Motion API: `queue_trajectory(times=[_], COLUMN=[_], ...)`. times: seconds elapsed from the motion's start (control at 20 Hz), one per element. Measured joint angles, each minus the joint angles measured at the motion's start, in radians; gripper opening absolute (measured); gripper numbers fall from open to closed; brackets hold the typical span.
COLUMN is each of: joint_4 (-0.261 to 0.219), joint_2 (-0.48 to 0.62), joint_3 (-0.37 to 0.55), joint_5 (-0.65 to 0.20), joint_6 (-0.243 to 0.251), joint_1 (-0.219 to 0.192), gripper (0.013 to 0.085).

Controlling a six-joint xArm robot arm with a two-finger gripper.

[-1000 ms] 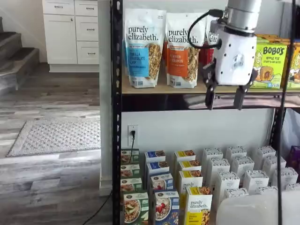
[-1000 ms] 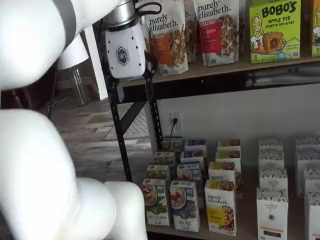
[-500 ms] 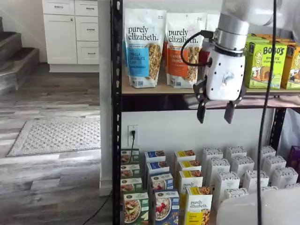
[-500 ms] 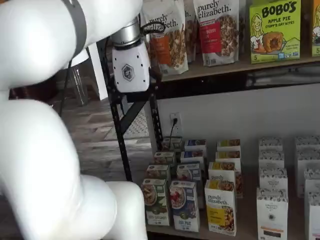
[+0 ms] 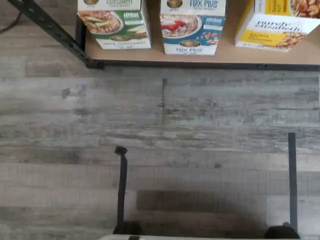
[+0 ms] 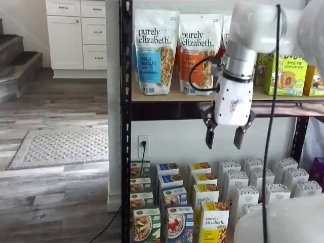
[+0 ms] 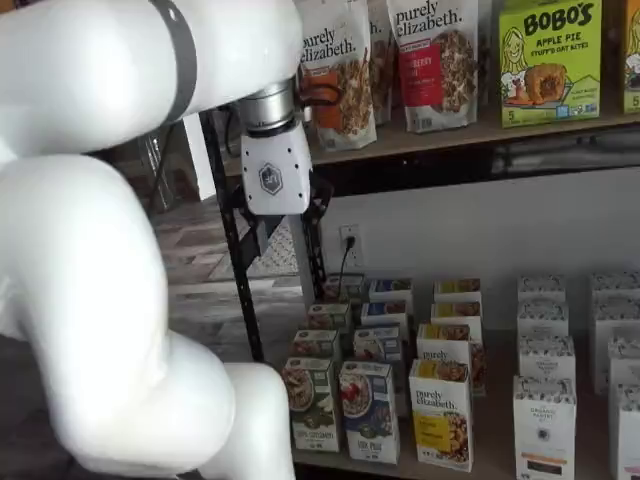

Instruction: Pick up the blue and white box that is on the bottom shelf, the second box from the left

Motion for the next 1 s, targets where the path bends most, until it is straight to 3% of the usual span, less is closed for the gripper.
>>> queue_trajectory(times=[0.25,0.55,1.0], joint_4=[-0.011,0.015,-0.013], joint_2=[0.047,0.087,0.133], joint_3=[0.033,0.075,0.149], joint_5=[-0.081,-0.184,-0.354], joint_6=[0.015,0.005,0.044], joint_1=[0.018,0.022,0.063], gripper=[0.0850,0.0850,0.0850])
